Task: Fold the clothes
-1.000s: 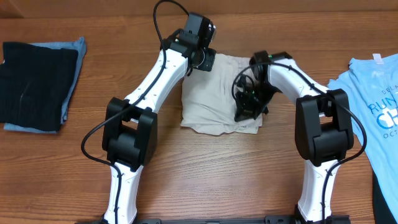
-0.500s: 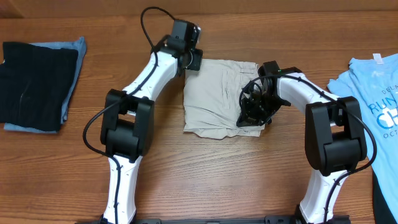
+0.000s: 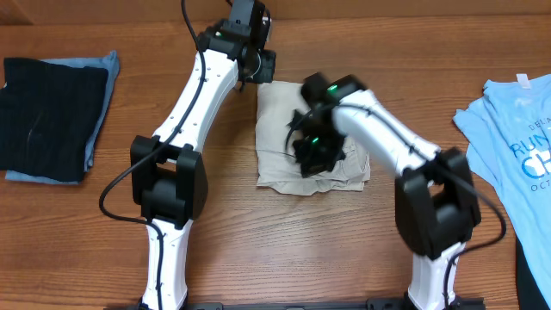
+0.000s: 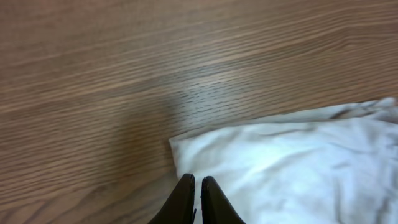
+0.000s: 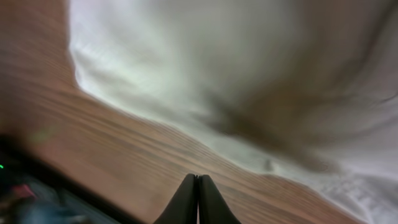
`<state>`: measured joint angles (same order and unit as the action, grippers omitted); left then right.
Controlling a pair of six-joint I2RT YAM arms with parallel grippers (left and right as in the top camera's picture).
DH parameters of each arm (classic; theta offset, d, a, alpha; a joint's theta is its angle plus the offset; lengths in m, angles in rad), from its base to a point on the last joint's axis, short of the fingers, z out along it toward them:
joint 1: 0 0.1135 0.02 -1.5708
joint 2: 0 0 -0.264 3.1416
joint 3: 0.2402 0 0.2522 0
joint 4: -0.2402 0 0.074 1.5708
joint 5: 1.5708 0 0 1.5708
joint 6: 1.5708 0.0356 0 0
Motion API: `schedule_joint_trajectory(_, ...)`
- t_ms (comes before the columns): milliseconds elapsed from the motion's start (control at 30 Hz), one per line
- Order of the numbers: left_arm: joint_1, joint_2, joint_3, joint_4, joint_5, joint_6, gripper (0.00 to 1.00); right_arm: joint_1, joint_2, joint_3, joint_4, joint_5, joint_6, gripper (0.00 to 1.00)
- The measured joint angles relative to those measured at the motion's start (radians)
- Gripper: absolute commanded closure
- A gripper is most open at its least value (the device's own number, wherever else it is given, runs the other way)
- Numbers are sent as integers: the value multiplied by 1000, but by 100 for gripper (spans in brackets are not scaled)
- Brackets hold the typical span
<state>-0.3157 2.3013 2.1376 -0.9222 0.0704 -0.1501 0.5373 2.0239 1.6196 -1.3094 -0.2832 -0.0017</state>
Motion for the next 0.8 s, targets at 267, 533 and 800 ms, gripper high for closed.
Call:
schedule_joint_trajectory(267, 14, 89, -5, 0, 23, 34, 71, 327, -138, 5, 129, 486, -21, 30)
schedule_joint_trajectory(533, 16, 137, -6, -2, 58, 33, 66, 311, -138, -10, 247, 447, -153, 58)
schedule_joint_trajectory(800, 16, 137, -6, -5, 60, 33, 65, 308, -134, -258, 550, 431, -555, 57)
